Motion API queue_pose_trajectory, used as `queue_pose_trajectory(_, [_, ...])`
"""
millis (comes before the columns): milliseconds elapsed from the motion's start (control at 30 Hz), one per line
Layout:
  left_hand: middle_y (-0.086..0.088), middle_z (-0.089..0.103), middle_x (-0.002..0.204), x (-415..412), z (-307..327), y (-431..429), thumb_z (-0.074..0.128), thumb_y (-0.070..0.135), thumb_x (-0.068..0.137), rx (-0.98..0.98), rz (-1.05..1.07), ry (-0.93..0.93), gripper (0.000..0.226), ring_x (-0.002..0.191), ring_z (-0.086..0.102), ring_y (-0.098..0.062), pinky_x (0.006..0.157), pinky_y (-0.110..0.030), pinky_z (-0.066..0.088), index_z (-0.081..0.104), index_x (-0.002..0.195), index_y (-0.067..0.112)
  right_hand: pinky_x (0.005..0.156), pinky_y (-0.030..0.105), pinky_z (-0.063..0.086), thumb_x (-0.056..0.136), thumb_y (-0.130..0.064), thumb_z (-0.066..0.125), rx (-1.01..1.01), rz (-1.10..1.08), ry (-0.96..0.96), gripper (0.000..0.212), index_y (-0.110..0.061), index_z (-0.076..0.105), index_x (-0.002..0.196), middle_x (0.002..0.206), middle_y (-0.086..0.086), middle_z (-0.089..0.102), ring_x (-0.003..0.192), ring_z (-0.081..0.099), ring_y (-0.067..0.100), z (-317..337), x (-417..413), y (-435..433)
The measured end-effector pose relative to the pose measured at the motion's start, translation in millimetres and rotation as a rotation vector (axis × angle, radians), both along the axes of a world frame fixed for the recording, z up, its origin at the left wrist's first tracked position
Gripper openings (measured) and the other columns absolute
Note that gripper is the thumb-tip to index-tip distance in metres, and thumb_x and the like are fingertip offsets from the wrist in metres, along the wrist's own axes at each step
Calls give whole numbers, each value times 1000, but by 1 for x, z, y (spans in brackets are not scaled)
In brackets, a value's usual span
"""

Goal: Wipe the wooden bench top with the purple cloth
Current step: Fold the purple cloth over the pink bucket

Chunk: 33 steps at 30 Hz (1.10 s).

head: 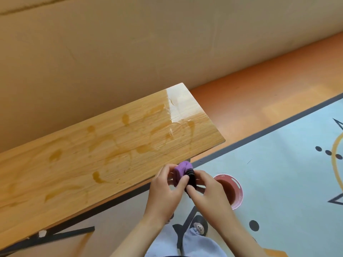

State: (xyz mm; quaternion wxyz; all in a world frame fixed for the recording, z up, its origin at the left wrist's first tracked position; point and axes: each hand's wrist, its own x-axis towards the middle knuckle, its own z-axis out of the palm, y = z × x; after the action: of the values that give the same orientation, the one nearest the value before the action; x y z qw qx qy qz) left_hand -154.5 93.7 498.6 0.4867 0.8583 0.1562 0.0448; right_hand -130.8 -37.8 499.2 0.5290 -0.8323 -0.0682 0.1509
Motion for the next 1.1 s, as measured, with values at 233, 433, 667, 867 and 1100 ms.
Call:
queue_pose_trajectory(233, [16, 60, 99, -24, -2, 28, 78, 37, 76, -112, 69, 90, 38, 94, 54, 3, 74, -12, 43, 52, 103, 36, 90, 14, 47, 83, 4, 50, 51, 238, 73, 49, -27, 60, 121, 112, -12, 63, 105, 58, -4, 4, -11, 22])
queue_pose_trajectory(433, [6, 68, 89, -55, -4, 109, 75, 17, 81, -247, 247, 101, 21, 81, 61, 1, 68, -9, 43, 63, 96, 24, 77, 16, 51, 87, -14, 59, -50, 245, 7, 20, -32, 64, 94, 89, -15, 69, 84, 64, -3, 7, -9, 69])
queue_pose_trajectory(667, [2, 67, 91, -141, -22, 244, 73, 11, 81, -258, 528, 103, 21, 90, 62, -15, 72, -24, 42, 61, 92, 24, 92, 29, 48, 92, -37, 52, -591, 708, 125, 31, -29, 55, 122, 116, -8, 63, 105, 58, 9, -18, -15, 163])
queue_pose_trajectory(867, [5, 67, 91, -243, -30, 343, 72, 11, 82, -154, 695, 171, 22, 86, 62, -8, 63, -14, 46, 60, 97, 22, 95, 29, 48, 92, -34, 56, -577, 915, 66, 33, -28, 53, 124, 120, -7, 62, 107, 58, 7, -40, -62, 280])
queue_pose_trajectory(1100, [11, 64, 93, -334, -36, 399, 71, 16, 84, -88, 841, 284, 22, 85, 59, -1, 59, -19, 42, 58, 100, 25, 97, 29, 48, 94, -32, 54, -609, 1217, 0, 36, -27, 49, 129, 125, -5, 59, 110, 57, 9, -47, -104, 391])
